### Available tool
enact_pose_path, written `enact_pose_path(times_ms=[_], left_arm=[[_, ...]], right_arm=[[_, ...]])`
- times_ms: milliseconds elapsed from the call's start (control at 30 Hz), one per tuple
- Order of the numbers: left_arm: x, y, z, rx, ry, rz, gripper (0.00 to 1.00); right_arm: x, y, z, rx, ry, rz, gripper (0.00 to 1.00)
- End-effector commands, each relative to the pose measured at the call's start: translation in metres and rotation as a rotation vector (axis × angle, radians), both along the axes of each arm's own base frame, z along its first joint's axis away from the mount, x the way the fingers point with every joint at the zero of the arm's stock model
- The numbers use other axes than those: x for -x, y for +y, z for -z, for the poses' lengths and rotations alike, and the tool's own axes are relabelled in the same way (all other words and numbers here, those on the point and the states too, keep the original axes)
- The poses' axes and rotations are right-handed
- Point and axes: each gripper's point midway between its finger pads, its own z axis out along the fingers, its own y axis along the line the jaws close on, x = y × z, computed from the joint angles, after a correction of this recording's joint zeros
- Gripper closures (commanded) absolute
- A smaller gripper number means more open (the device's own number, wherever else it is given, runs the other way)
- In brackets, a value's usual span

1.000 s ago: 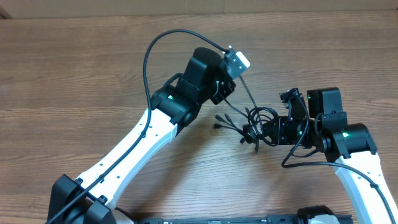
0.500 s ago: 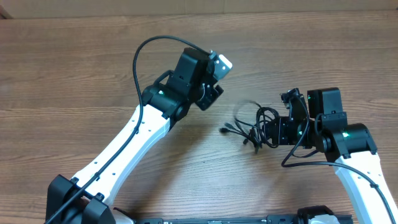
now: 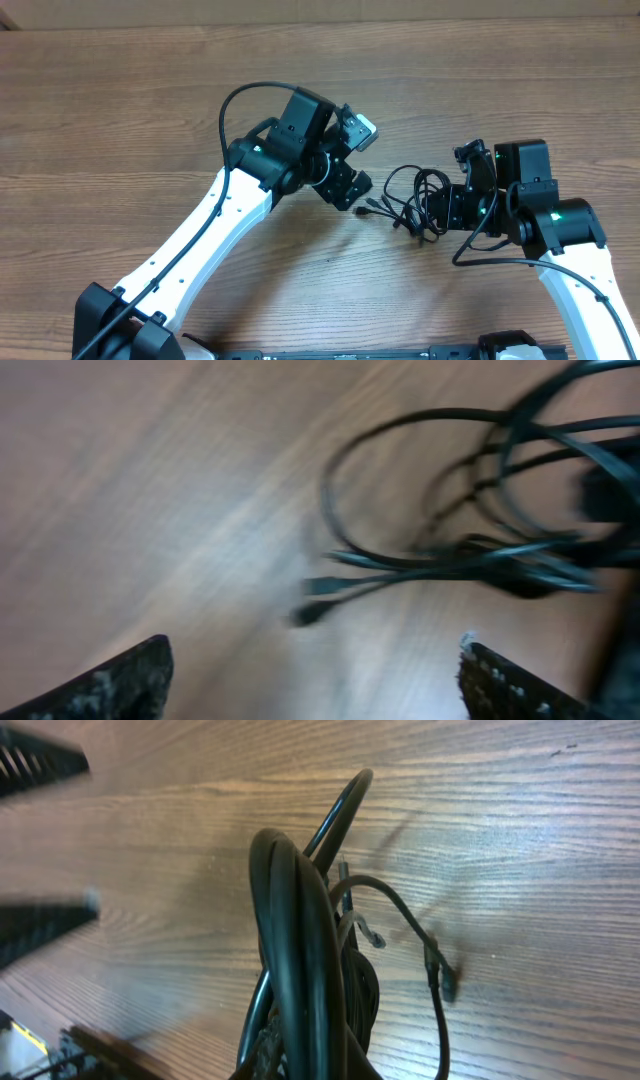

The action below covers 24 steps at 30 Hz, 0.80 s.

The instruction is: Untangle cables

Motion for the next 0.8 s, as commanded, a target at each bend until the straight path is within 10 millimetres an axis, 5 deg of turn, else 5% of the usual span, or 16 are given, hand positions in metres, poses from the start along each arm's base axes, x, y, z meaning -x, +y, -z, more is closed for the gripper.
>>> enact_pose_path(times_ms=[0,567,767], left_arm=[[0.019,-0.012,-0.02,0.156,0.215,-0.118,0.04],[0.048,-0.026,-0.028,0.304,0.858,-0.626,0.0],[0.048,-0.03,-0.016,0.281,0.95,-0.878,0.0]], right_arm=[[-0.004,0.001,-0.006,-0.031,-0.004,0.047,0.96],[-0.007,0.002,-0.009,-0.064,0.011,0.095,0.96],[-0.007,0.027,-0.029,-0.222,-0.011,0.014,0.96]])
